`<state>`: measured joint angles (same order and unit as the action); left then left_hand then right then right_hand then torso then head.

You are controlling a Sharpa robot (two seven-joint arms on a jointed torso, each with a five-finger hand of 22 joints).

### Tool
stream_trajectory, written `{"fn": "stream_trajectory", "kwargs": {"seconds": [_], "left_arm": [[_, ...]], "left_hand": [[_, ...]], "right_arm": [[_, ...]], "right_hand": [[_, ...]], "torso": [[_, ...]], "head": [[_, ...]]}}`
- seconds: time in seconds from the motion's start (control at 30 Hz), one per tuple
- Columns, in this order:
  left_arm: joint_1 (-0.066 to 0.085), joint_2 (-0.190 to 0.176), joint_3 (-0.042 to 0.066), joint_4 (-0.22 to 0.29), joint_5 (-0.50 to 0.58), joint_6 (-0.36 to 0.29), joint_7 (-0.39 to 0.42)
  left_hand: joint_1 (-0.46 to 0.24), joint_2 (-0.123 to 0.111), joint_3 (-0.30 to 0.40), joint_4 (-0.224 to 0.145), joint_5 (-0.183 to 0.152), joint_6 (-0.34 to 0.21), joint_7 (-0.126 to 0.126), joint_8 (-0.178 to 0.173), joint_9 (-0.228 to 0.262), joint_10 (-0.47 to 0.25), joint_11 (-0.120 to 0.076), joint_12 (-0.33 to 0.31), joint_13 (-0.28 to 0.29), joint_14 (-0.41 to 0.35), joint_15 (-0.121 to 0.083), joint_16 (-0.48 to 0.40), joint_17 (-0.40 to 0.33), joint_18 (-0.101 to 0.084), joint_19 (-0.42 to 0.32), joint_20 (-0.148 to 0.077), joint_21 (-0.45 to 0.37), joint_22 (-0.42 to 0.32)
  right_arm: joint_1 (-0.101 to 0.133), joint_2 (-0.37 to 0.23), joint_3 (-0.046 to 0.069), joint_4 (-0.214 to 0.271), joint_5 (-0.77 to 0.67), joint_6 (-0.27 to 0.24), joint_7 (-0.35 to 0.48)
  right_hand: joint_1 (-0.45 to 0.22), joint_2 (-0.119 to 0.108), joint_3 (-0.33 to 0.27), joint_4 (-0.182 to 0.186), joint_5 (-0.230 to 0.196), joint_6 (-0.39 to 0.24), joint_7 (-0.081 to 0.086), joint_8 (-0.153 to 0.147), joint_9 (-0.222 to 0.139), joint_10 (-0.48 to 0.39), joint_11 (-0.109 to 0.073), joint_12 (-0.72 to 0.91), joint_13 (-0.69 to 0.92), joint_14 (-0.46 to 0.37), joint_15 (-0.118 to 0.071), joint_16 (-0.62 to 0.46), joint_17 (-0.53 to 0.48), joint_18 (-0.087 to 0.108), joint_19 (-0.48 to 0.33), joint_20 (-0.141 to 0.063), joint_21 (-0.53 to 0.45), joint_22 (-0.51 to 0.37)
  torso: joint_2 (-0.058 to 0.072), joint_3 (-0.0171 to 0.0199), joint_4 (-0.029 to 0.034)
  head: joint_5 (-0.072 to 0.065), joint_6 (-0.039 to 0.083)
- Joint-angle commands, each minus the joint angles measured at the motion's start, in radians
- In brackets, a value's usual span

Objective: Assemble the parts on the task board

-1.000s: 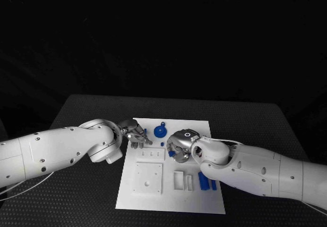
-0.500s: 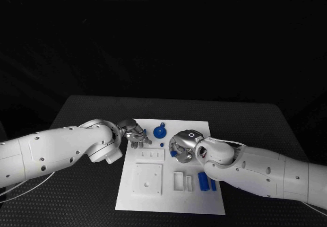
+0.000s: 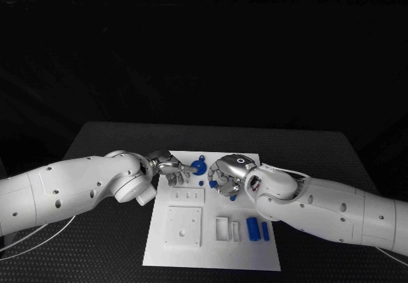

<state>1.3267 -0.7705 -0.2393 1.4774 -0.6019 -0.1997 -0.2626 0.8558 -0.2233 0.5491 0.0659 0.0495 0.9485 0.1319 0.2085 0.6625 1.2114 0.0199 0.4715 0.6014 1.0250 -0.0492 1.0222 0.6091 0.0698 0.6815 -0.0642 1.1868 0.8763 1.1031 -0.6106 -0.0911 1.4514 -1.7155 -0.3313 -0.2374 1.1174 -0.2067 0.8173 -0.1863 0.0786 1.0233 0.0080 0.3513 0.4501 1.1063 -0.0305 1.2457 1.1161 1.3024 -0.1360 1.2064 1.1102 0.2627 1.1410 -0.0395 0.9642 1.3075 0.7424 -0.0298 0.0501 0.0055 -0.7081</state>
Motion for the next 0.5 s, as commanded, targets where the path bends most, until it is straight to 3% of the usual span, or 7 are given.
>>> {"fn": "stream_trajectory", "kwargs": {"seconds": [0.03, 0.2, 0.3, 0.33, 0.4, 0.5], "left_arm": [[0.001, 0.008, 0.000, -0.007, 0.098, 0.040, 0.025], [0.000, 0.025, 0.000, -0.019, 0.128, 0.090, 0.005], [0.000, 0.037, 0.000, -0.023, 0.140, 0.113, -0.008], [0.000, 0.040, 0.000, -0.024, 0.145, 0.125, -0.011], [0.000, 0.043, 0.000, -0.025, 0.146, 0.135, -0.016], [0.000, 0.047, 0.000, -0.026, 0.147, 0.145, -0.017]], "left_hand": [[-0.045, 0.020, -0.056, 0.030, 0.000, -0.001, -0.007, -0.002, -0.003, 0.001, -0.003, -0.004, -0.003, -0.006, 0.000, -0.003, 0.003, 0.003, -0.015, -0.080, -0.009, -0.003], [-0.088, 0.037, -0.115, 0.091, 0.000, 0.012, -0.013, 0.004, -0.007, 0.007, -0.008, -0.007, -0.009, -0.009, -0.002, -0.003, 0.006, 0.008, -0.023, -0.082, -0.014, -0.006], [-0.091, 0.049, -0.161, 0.131, -0.001, 0.015, -0.017, 0.006, -0.010, 0.009, -0.011, -0.010, -0.013, -0.013, -0.004, -0.001, 0.009, 0.011, -0.032, -0.084, -0.015, -0.006], [-0.059, 0.068, -0.224, 0.166, -0.002, 0.015, -0.017, 0.006, -0.014, 0.011, -0.014, -0.013, -0.016, -0.016, -0.005, 0.001, 0.013, 0.015, -0.038, -0.086, -0.014, -0.005], [-0.019, 0.079, -0.295, 0.224, -0.001, 0.014, -0.018, 0.006, -0.020, 0.011, -0.012, -0.016, -0.019, -0.019, -0.006, 0.001, 0.015, 0.017, -0.040, -0.086, -0.013, -0.006], [-0.008, 0.103, -0.389, 0.229, -0.001, 0.011, -0.017, 0.004, -0.031, 0.012, -0.012, -0.018, -0.024, -0.019, -0.007, -0.001, 0.015, 0.019, -0.039, -0.087, -0.017, -0.011]], "right_arm": [[0.002, -0.002, 0.005, 0.014, 0.017, -0.018, 0.010], [0.005, -0.004, 0.023, 0.027, 0.045, -0.011, 0.001], [0.006, -0.002, 0.024, 0.026, 0.064, -0.016, -0.002], [0.006, -0.001, 0.025, 0.028, 0.063, -0.016, -0.002], [0.006, 0.000, 0.028, 0.030, 0.068, -0.019, -0.003], [0.006, 0.000, 0.036, 0.036, 0.071, -0.024, -0.005]], "right_hand": [[-0.007, 0.000, 0.008, -0.001, 0.003, 0.075, 0.069, 0.007, 0.003, 0.008, -0.001, 0.001, 0.000, 0.004, 0.004, 0.007, -0.002, -0.001, 0.004, 0.004, 0.005, 0.013], [-0.007, 0.000, 0.008, -0.002, 0.003, 0.075, 0.069, 0.007, 0.003, 0.009, -0.001, 0.001, 0.000, 0.004, 0.003, 0.007, -0.002, -0.001, 0.005, 0.004, 0.005, 0.013], [-0.007, 0.000, 0.008, -0.002, 0.003, 0.075, 0.069, 0.007, 0.003, 0.008, -0.001, 0.000, -0.001, 0.004, 0.003, 0.007, -0.002, -0.001, 0.005, 0.004, 0.005, 0.013], [-0.007, 0.001, 0.009, -0.002, 0.003, 0.075, 0.069, 0.007, 0.003, 0.009, -0.001, 0.001, 0.000, 0.004, 0.003, 0.007, -0.002, -0.001, 0.005, 0.004, 0.005, 0.012], [-0.007, 0.001, 0.009, -0.002, 0.004, 0.075, 0.069, 0.007, 0.003, 0.009, -0.001, 0.000, -0.001, 0.004, 0.003, 0.007, -0.002, -0.001, 0.005, 0.004, 0.005, 0.012], [-0.007, 0.001, 0.010, -0.002, 0.005, 0.075, 0.069, 0.007, 0.002, 0.008, -0.001, -0.001, -0.002, 0.004, 0.003, 0.007, -0.002, -0.001, 0.005, 0.003, 0.005, 0.012]], "torso": [[0.000, 0.0008, 0.0009], [0.000, 0.0001, 0.0008], [0.000, -0.0007, 0.0009], [0.000, -0.0007, 0.0009], [0.000, -0.0010, 0.0002], [0.001, -0.0003, 0.0005]], "head": [[0.001, 0.006], [0.001, 0.006], [0.001, 0.010], [0.001, 0.010], [0.003, 0.010], [0.002, 0.007]]}}
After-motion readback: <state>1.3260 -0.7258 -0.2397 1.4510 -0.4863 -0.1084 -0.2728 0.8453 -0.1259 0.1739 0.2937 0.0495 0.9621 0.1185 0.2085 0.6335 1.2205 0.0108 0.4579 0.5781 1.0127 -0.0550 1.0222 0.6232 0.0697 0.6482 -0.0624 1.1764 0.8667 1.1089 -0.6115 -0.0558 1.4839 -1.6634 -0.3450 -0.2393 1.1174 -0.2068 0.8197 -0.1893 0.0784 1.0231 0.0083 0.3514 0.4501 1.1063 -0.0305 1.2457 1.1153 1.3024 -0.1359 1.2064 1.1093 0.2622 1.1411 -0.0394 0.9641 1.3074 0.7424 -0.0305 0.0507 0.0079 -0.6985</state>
